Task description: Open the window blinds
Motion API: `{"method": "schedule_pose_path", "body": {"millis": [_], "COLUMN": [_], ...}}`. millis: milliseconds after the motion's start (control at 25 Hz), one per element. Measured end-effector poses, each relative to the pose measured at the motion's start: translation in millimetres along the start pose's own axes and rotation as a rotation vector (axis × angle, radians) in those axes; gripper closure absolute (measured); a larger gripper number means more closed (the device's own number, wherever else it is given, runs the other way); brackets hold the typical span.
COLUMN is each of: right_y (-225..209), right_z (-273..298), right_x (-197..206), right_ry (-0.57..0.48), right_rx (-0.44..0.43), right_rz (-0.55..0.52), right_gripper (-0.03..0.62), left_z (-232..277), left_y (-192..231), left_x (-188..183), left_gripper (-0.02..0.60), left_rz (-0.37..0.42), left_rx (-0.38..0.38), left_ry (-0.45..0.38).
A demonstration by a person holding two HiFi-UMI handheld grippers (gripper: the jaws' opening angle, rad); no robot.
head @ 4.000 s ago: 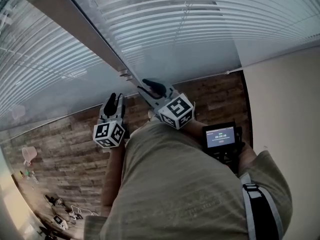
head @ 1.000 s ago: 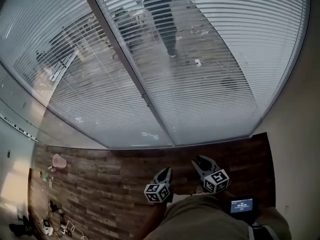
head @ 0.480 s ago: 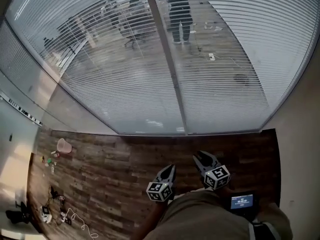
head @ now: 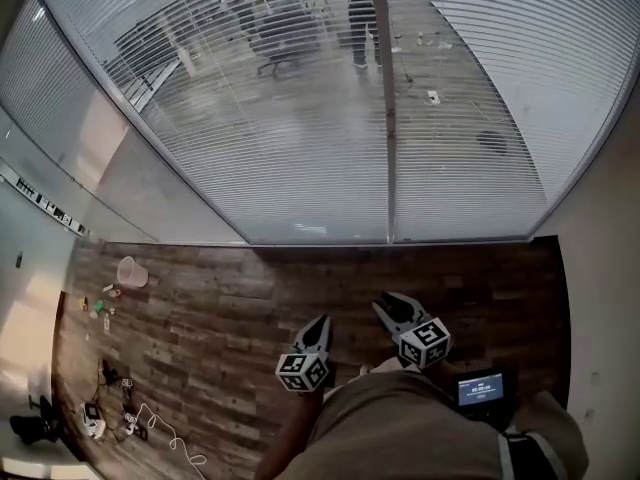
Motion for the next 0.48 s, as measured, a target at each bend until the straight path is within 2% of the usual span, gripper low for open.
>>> {"method": "schedule_pose_path", "body": {"millis": [160,320,480], "right_y": [19,-5,-29], "right_z": [-2,-9,-30], "right_x": [6,2,29], "right_ry": [-0.011,-0.035,0.001], "right_rx": [0.054,0.121,0.223], "right_rz": [-0.012,-0.029,-0.033], "right_gripper": [0.493,0.493,0.493], "left_z": [-14,13,33], "left_y": [15,5,-16], "left_x": [5,9,32], "left_gripper": [0.565,0.565,0.565], "left_rz": [-0.005,0.028,0.042], "left_rx": [0.047,0.109,0.173], "left_ry": [0.01,0.024,0.081]}}
Point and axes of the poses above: the fingertips, and each gripper's own axes: z forward along the fingers, y to its left, x out of its underside, the point moved 4 cm from there along -z, backward along the fingers, and after that the axes turned 8 degrees about y, right-handed, at the moved point
